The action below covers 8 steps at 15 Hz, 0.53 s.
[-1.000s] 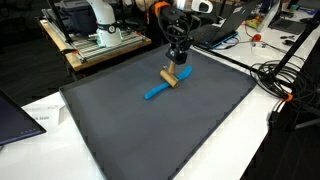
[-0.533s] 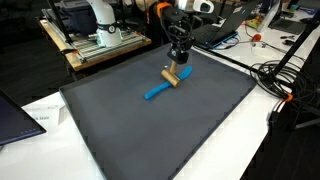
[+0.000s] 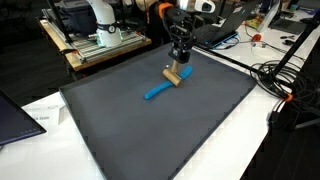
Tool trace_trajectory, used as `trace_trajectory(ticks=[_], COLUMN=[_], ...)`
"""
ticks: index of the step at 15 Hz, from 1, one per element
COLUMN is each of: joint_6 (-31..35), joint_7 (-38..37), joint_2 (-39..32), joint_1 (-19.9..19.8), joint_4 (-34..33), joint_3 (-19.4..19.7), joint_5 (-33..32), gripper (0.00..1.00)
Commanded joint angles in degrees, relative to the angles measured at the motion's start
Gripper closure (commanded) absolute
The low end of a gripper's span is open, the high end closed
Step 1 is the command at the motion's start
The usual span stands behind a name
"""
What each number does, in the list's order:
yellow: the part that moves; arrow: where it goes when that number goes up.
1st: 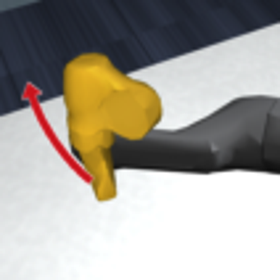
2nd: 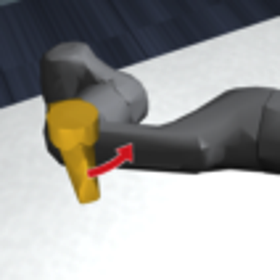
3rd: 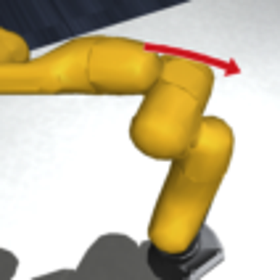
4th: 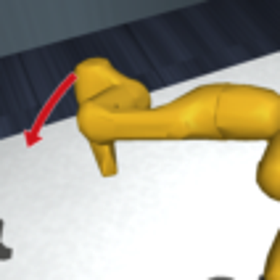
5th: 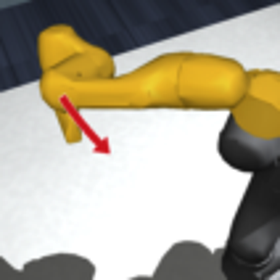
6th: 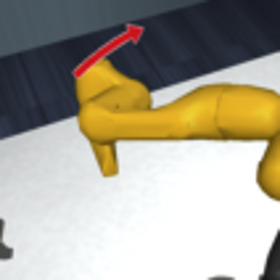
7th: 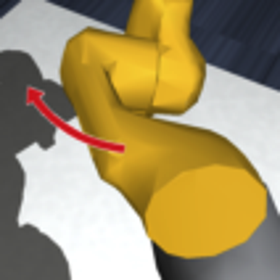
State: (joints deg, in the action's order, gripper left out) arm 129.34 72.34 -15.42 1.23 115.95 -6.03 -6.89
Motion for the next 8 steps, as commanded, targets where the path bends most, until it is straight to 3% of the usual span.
trace_trajectory(ticks=[1, 8], joint_6=[1.56, 1.82], joint_7=[2.11, 2.87], joint_2=[-2.95, -3.15], joint_1=[-0.22, -0.09], joint_4=[0.47, 0.53], joint_3=[-1.49, -2.54], joint_5=[2.87, 4.08], gripper=[0.78, 0.78])
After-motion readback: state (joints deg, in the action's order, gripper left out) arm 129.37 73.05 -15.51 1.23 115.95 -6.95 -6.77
